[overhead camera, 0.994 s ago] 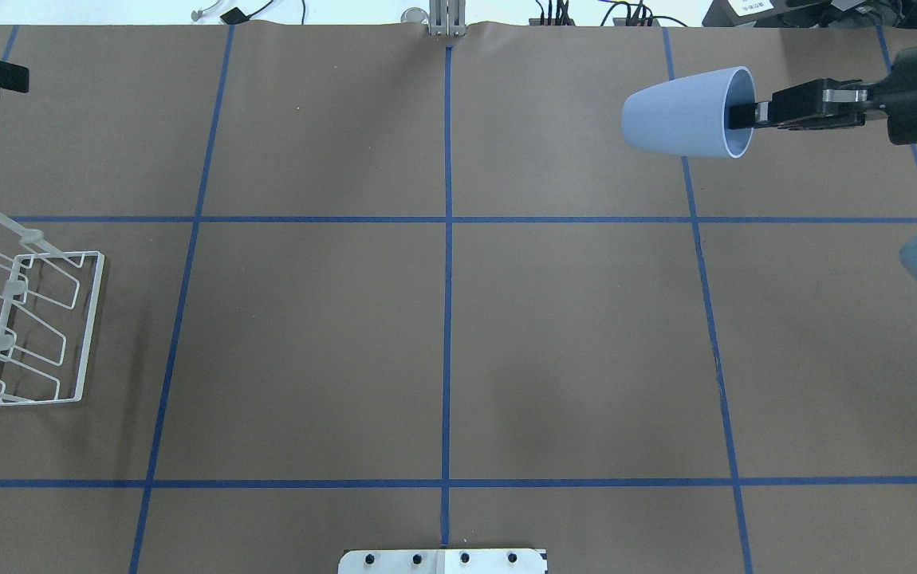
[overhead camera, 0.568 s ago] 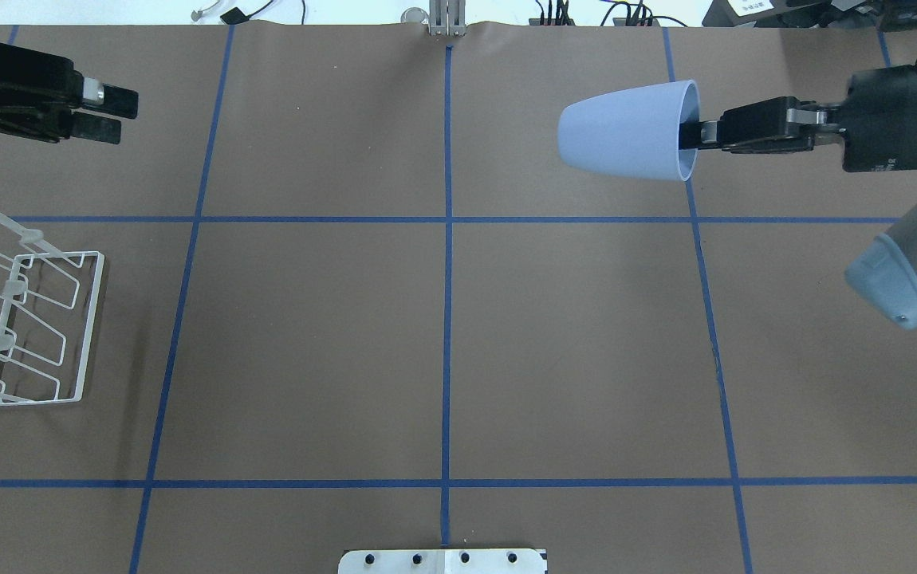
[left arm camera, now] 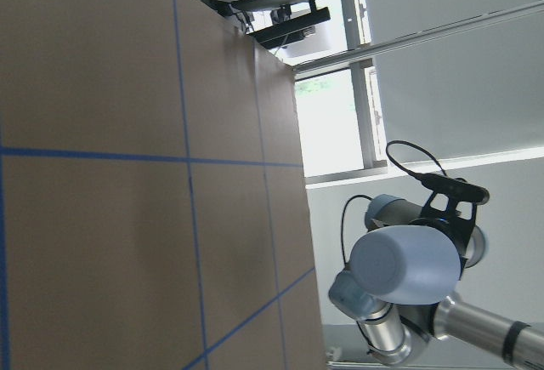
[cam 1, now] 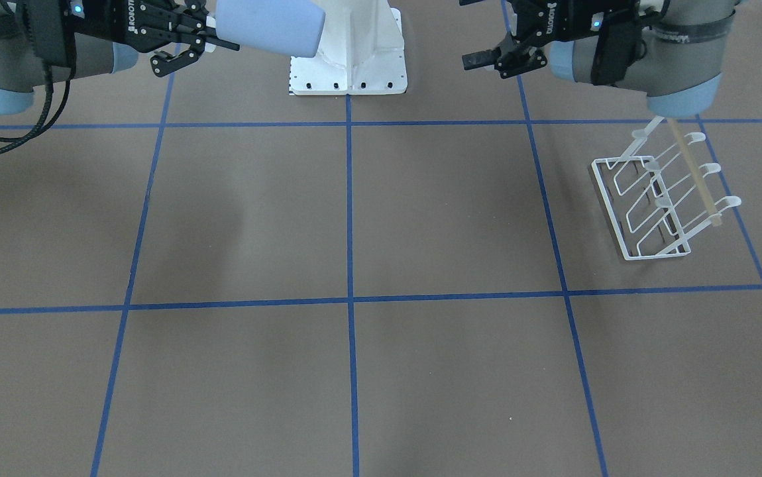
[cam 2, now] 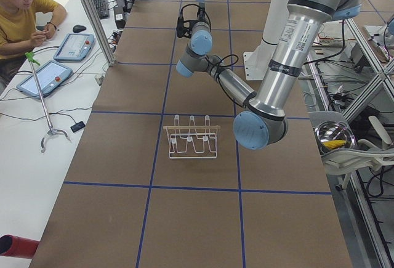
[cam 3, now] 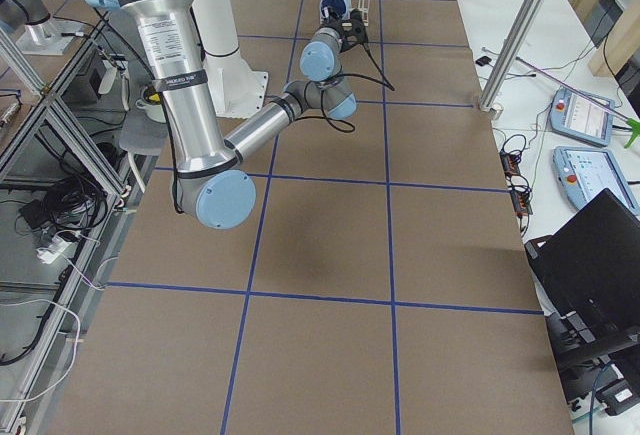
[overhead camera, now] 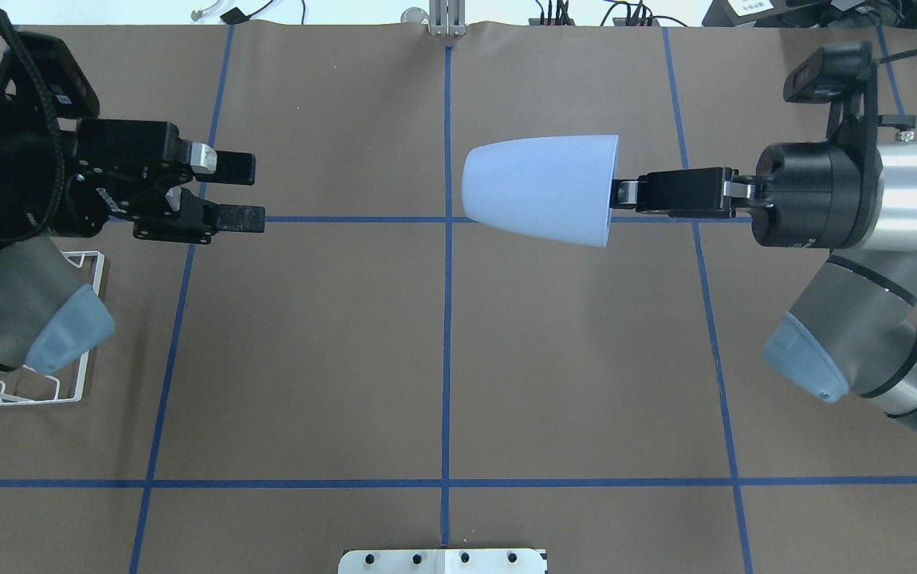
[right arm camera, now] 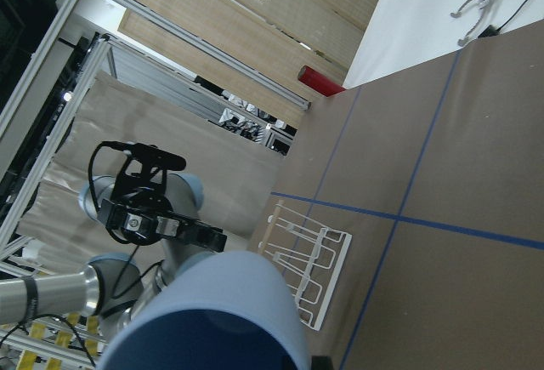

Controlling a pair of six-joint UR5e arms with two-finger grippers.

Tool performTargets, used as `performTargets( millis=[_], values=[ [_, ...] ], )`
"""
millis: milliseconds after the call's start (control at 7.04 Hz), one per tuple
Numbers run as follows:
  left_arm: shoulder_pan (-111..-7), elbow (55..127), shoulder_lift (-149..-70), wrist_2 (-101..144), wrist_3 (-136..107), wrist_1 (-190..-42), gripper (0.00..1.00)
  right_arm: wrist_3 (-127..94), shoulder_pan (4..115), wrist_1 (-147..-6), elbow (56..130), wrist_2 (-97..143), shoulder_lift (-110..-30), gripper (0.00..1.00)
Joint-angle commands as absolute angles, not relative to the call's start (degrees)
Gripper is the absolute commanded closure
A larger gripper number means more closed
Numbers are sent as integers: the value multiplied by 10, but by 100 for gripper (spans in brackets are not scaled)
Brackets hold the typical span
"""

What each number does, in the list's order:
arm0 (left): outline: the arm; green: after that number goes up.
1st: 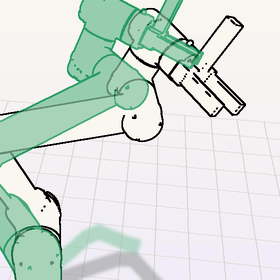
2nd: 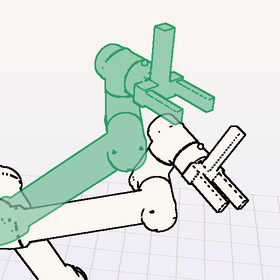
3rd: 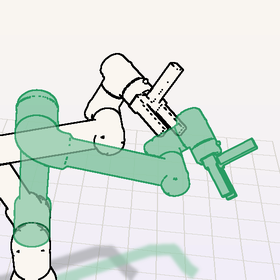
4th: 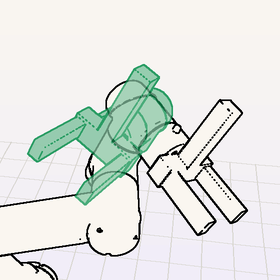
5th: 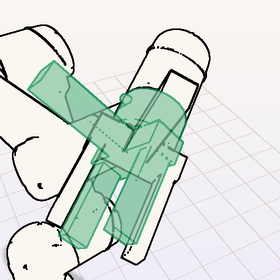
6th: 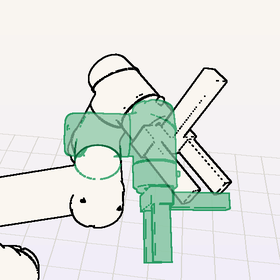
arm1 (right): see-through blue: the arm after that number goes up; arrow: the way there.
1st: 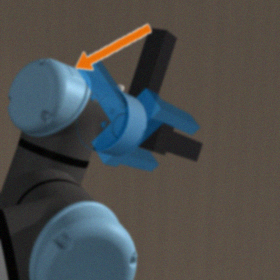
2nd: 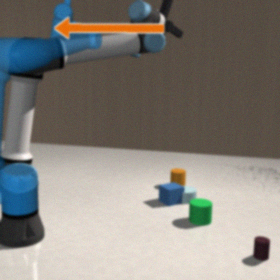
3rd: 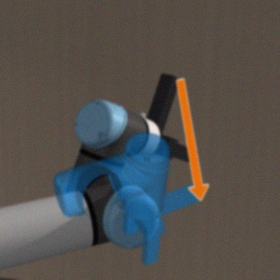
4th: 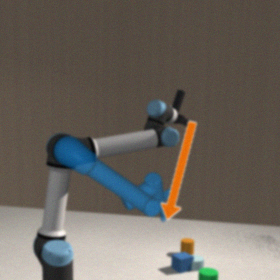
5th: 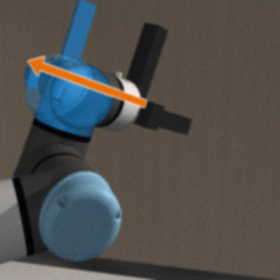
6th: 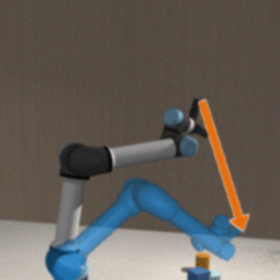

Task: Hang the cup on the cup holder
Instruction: 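Carry the cup with the right gripper while the left arm moves in, then close the left gripper on the cup's base while the right gripper holds the rim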

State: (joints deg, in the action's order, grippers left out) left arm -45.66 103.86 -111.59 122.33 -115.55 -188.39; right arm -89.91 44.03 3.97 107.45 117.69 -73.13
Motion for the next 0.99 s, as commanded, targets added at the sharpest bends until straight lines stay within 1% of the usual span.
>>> performTargets(
  millis=[0,852],
  values=[
    [-418,1042,-1134,1186,-1194,-1914,2,-896,371,83,1074,1102,-724,100],
    [-393,1042,-1144,1154,-1203,-1918,2,-824,273,72,1067,1019,-693,100]
  ],
)
